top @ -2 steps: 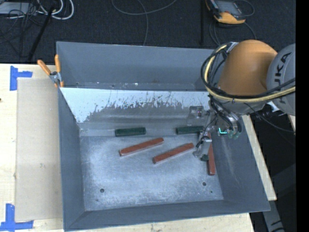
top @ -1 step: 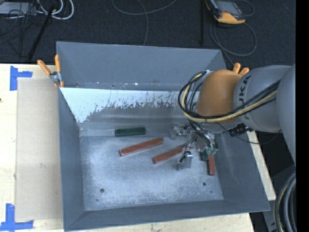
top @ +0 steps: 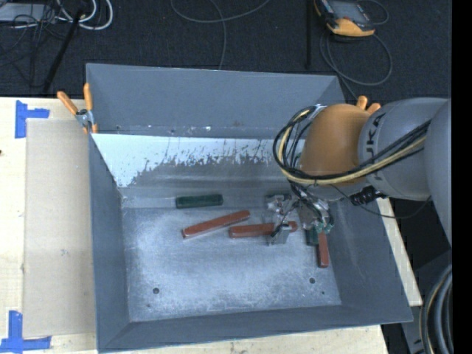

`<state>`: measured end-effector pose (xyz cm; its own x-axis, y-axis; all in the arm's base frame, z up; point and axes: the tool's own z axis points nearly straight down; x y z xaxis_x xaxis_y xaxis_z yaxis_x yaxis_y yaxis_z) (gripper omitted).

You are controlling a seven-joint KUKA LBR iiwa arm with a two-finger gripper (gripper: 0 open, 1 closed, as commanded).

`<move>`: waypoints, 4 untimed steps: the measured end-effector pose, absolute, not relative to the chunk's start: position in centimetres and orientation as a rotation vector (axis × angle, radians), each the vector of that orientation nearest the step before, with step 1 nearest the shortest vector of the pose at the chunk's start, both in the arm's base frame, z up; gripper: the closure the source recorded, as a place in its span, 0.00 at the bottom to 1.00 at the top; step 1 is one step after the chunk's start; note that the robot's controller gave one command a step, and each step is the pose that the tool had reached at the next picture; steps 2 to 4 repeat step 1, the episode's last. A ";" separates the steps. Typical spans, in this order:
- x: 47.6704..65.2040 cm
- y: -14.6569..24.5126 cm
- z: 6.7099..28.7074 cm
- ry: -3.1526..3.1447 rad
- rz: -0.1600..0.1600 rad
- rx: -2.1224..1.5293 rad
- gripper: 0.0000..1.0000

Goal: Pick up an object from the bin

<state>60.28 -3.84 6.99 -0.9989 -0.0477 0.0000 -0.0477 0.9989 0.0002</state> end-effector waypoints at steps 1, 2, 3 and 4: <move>59.1 -2.0 25.6 -3.148 0.001 0.150 1.00; 59.1 -2.0 25.6 -3.148 0.001 0.150 1.00; 59.1 -2.0 25.6 -3.148 0.001 0.150 1.00; 59.1 -2.0 25.6 -3.148 0.001 0.150 1.00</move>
Offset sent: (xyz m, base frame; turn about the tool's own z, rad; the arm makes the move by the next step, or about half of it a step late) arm -0.0137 0.0186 0.1818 -0.0523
